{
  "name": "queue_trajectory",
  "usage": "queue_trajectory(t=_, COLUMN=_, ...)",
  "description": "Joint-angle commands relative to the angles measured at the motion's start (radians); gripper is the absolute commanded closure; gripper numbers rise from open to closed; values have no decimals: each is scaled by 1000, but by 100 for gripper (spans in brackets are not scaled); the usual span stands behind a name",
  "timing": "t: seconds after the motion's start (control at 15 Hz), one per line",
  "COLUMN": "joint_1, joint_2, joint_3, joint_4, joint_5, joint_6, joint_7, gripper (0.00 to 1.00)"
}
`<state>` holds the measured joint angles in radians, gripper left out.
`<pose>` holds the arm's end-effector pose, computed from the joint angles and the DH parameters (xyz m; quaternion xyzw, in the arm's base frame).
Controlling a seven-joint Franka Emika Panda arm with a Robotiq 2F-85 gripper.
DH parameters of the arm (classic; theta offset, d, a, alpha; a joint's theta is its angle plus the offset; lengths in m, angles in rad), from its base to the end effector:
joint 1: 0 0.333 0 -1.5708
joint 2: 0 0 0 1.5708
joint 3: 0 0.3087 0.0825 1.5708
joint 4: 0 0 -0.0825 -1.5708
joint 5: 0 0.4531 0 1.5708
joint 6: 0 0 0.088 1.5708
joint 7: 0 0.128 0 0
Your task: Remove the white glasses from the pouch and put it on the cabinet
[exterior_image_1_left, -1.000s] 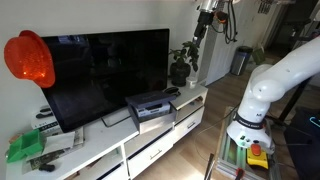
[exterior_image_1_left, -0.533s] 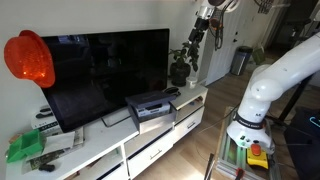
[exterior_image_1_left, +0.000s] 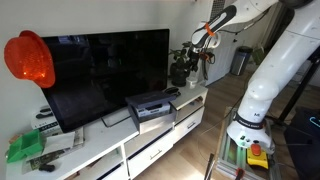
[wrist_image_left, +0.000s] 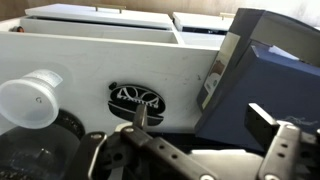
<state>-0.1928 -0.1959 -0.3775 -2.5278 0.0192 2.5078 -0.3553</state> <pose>0.4367 -0.2716 0.2817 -0.9893 0.1137 -0.0911 0.0019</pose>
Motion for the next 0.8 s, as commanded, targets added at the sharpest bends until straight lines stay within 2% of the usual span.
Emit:
queue_trajectory(t=0.0, joint_1=-23, joint_2=37, joint_3=21, joint_4=-1, joint_5=6, joint_6=15, joint_7=-11, gripper=0)
queue_trajectory(t=0.73, joint_1=-23, joint_2=19, joint_3=27, joint_4=7, joint_5=6, joint_6=14, joint_7=-7, gripper=0)
